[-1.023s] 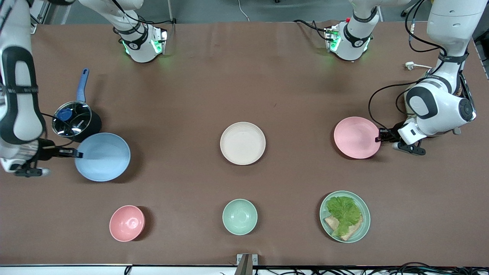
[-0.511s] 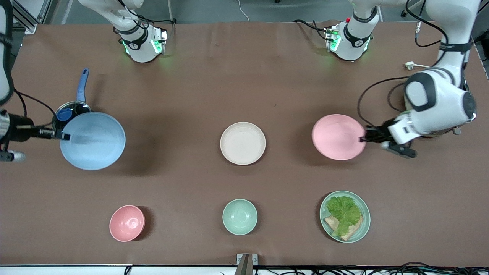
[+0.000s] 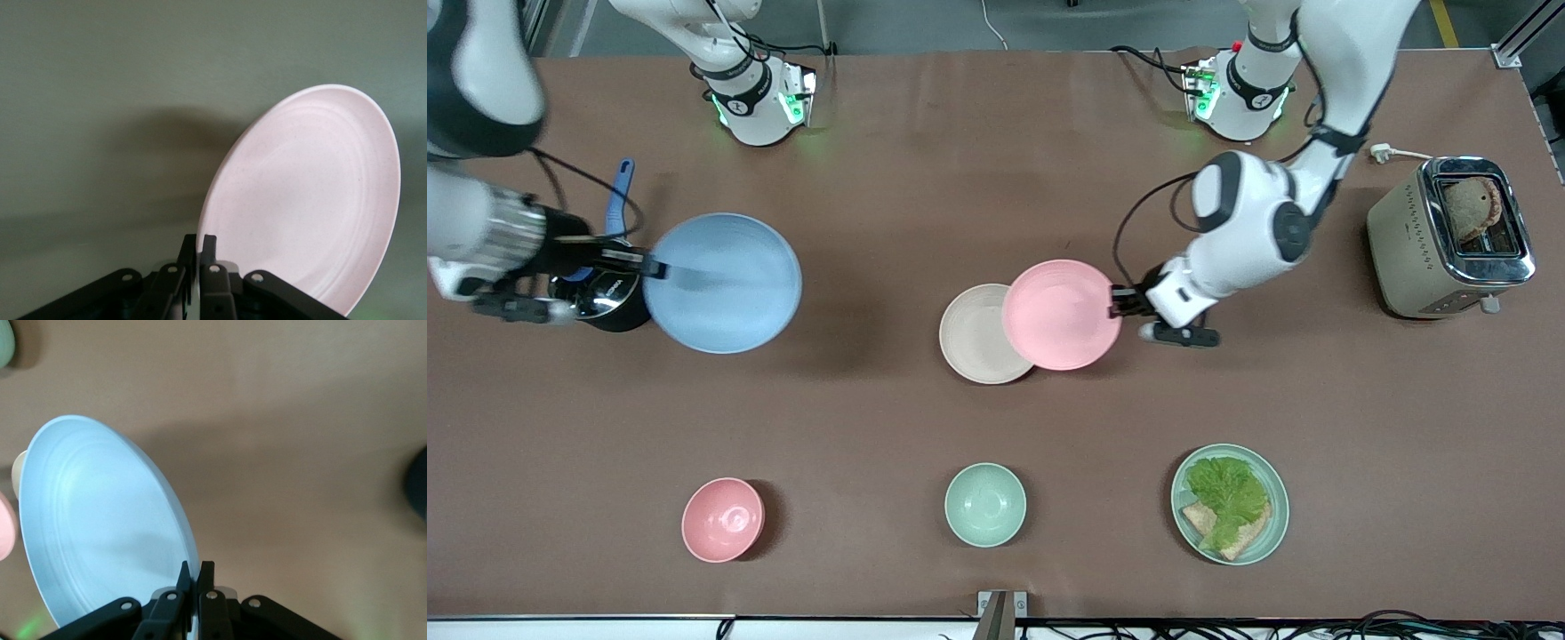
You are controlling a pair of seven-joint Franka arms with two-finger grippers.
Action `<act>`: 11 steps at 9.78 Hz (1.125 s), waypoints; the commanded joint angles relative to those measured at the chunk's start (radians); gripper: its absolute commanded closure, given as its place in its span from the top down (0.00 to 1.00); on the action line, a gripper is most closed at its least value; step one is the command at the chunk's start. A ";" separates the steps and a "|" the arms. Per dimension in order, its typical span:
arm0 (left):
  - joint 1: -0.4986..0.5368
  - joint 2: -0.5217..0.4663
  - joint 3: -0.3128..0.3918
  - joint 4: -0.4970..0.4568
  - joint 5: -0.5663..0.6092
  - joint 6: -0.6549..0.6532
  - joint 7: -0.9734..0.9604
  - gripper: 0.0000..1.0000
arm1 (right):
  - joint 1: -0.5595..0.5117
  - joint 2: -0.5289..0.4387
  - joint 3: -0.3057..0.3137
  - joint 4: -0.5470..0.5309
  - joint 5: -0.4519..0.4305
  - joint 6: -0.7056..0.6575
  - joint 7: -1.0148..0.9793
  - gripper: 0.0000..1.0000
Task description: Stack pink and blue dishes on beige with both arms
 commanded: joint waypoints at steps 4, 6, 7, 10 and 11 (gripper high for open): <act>-0.024 0.313 -0.103 0.191 0.534 0.084 -0.595 0.00 | -0.010 -0.023 0.146 -0.238 0.000 0.262 0.065 0.01; -0.046 0.327 -0.122 0.190 0.654 0.084 -0.736 0.07 | -0.009 -0.018 0.186 -0.237 0.002 0.270 0.099 0.01; -0.057 0.324 -0.122 0.190 0.656 0.081 -0.779 0.32 | -0.009 -0.006 0.219 -0.237 0.002 0.288 0.146 0.01; -0.045 0.216 -0.117 0.182 0.691 -0.011 -0.772 1.00 | -0.009 0.067 0.319 -0.238 0.002 0.379 0.237 0.01; -0.040 0.171 -0.110 0.181 0.691 -0.071 -0.721 1.00 | -0.009 0.098 0.338 -0.238 0.003 0.411 0.243 0.01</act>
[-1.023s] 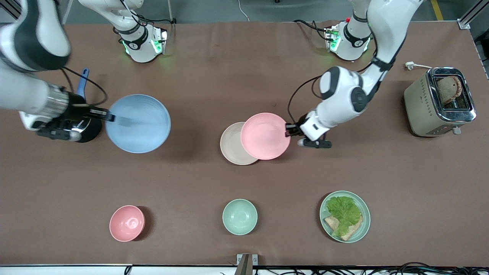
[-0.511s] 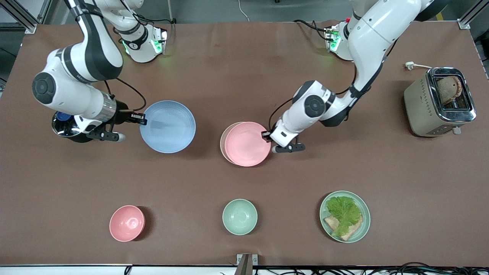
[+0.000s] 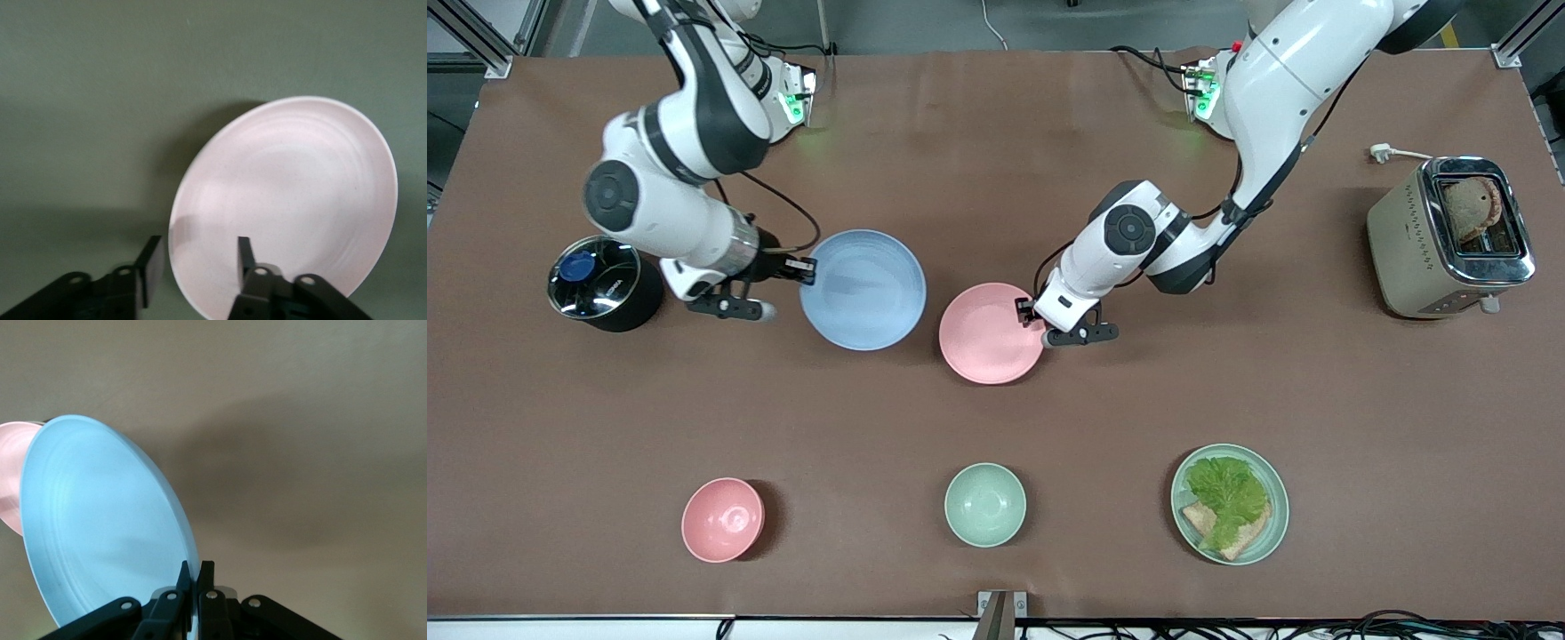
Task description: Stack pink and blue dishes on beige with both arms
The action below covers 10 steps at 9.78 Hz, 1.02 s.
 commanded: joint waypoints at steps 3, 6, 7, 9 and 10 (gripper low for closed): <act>0.017 -0.248 0.117 -0.022 0.019 -0.323 0.196 1.00 | -0.010 0.137 0.127 -0.001 0.105 0.222 0.069 0.01; 0.028 -0.403 0.285 -0.013 0.007 -0.459 0.472 1.00 | 0.047 0.263 0.199 -0.003 0.115 0.448 0.159 0.01; 0.034 -0.446 0.324 -0.011 0.007 -0.471 0.537 1.00 | 0.071 0.284 0.199 -0.003 0.115 0.487 0.171 0.02; 0.043 -0.538 0.403 0.004 -0.028 -0.525 0.664 1.00 | 0.090 0.349 0.199 -0.001 0.106 0.586 0.168 0.03; 0.061 -0.564 0.424 0.035 -0.074 -0.574 0.719 1.00 | 0.087 0.363 0.199 0.001 0.104 0.600 0.165 0.03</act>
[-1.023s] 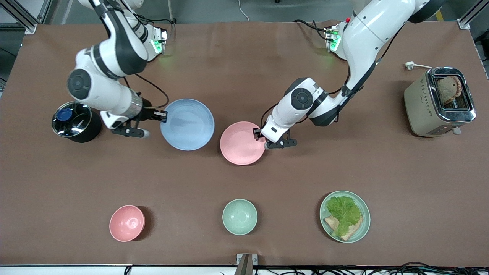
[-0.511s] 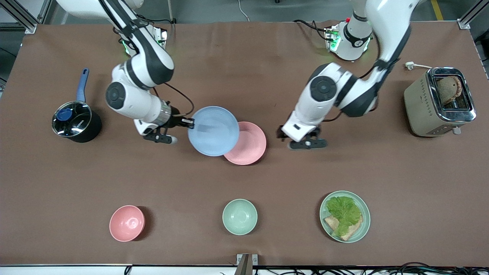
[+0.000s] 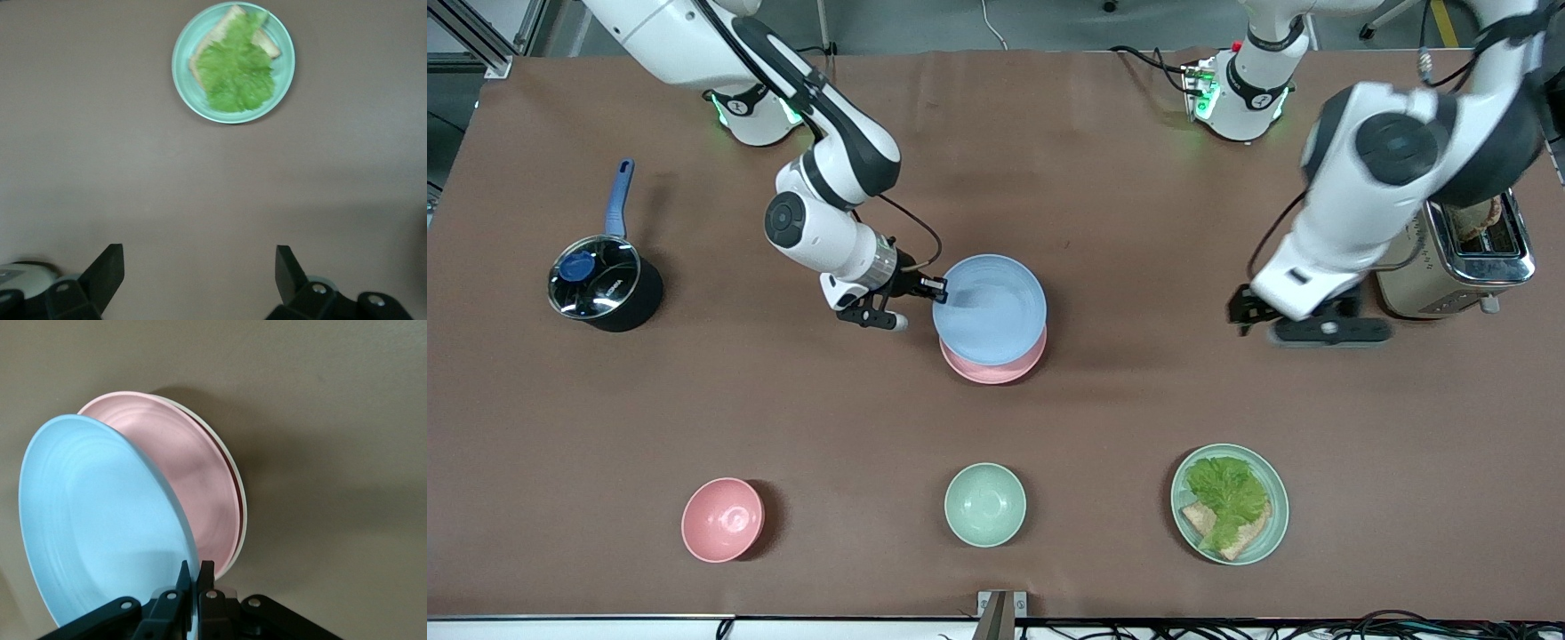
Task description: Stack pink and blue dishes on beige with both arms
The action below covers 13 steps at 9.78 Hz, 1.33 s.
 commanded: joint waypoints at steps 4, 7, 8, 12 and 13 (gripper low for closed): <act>0.020 -0.054 0.129 0.284 -0.157 -0.445 0.262 1.00 | -0.012 0.055 0.006 0.016 -0.010 0.040 0.011 0.04; 0.056 -0.141 0.143 0.309 -0.159 -0.557 0.285 1.00 | -0.027 0.083 0.006 0.030 -0.014 0.040 0.011 0.70; 0.064 -0.141 0.143 0.314 -0.159 -0.557 0.295 1.00 | -0.030 0.074 0.006 0.030 -0.014 0.031 0.006 1.00; 0.063 -0.092 0.161 0.419 -0.193 -0.590 0.285 1.00 | -0.136 -0.302 -0.017 0.015 -0.094 -0.341 0.011 1.00; 0.057 -0.100 0.187 0.415 -0.200 -0.592 0.287 1.00 | -0.133 -0.404 -0.092 0.030 -0.212 -0.453 0.012 1.00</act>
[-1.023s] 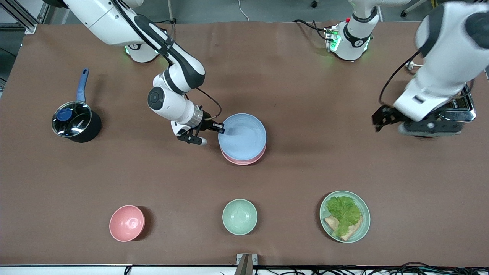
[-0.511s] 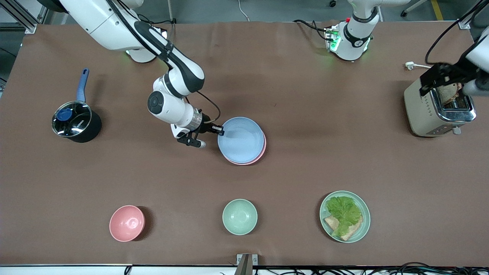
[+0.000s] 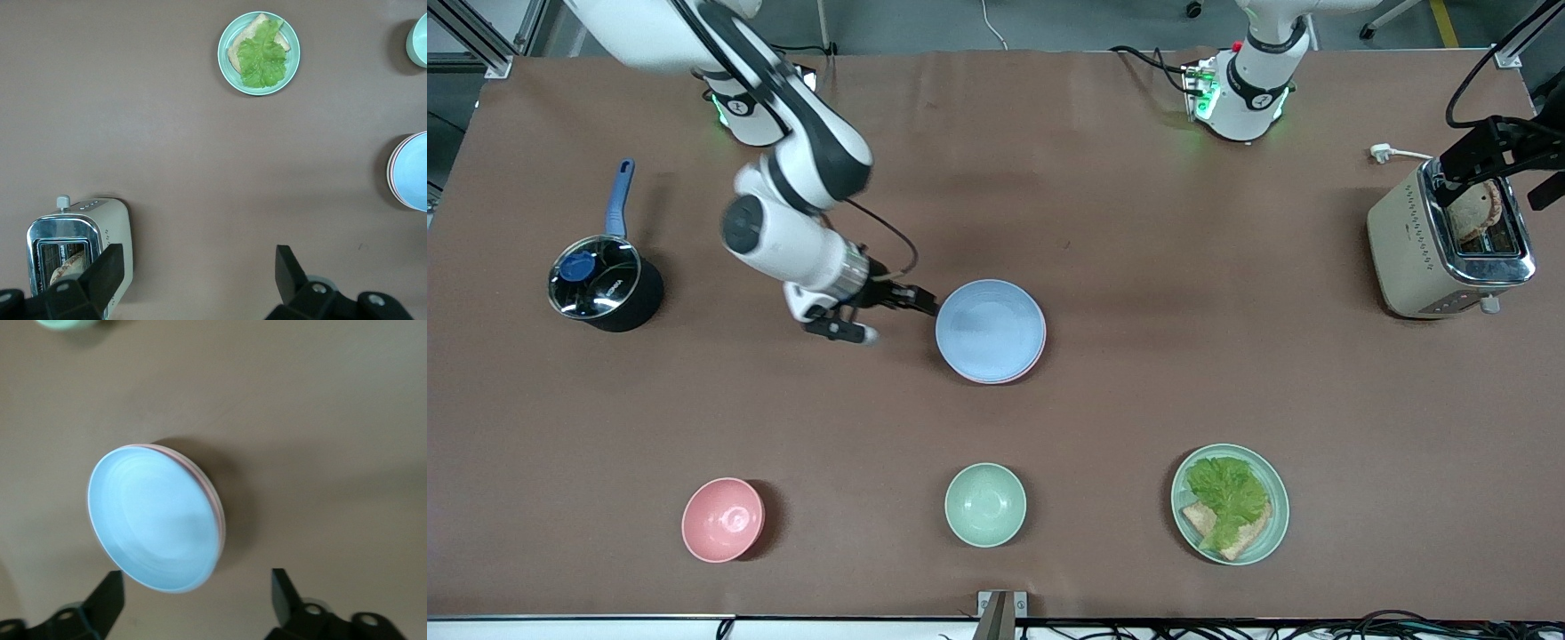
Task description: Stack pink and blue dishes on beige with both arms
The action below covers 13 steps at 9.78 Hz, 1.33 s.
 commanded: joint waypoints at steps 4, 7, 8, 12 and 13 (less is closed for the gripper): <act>-0.012 0.012 0.025 -0.017 -0.027 -0.039 -0.051 1.00 | 0.033 -0.289 -0.443 0.190 -0.199 -0.484 -0.250 1.00; -0.013 0.001 0.023 -0.047 -0.046 -0.033 -0.057 1.00 | 0.029 -0.283 -0.612 0.420 -0.233 -0.716 -0.517 1.00; -0.014 0.001 0.021 -0.048 -0.046 -0.031 -0.056 1.00 | 0.029 -0.274 -0.643 0.490 -0.232 -0.729 -0.561 1.00; -0.014 0.001 0.021 -0.048 -0.035 -0.027 -0.050 1.00 | 0.000 -0.205 -0.620 0.592 -0.244 -0.832 -0.557 1.00; -0.016 0.001 0.021 -0.048 -0.029 -0.025 -0.050 1.00 | -0.005 -0.205 -0.619 0.580 -0.244 -0.818 -0.557 1.00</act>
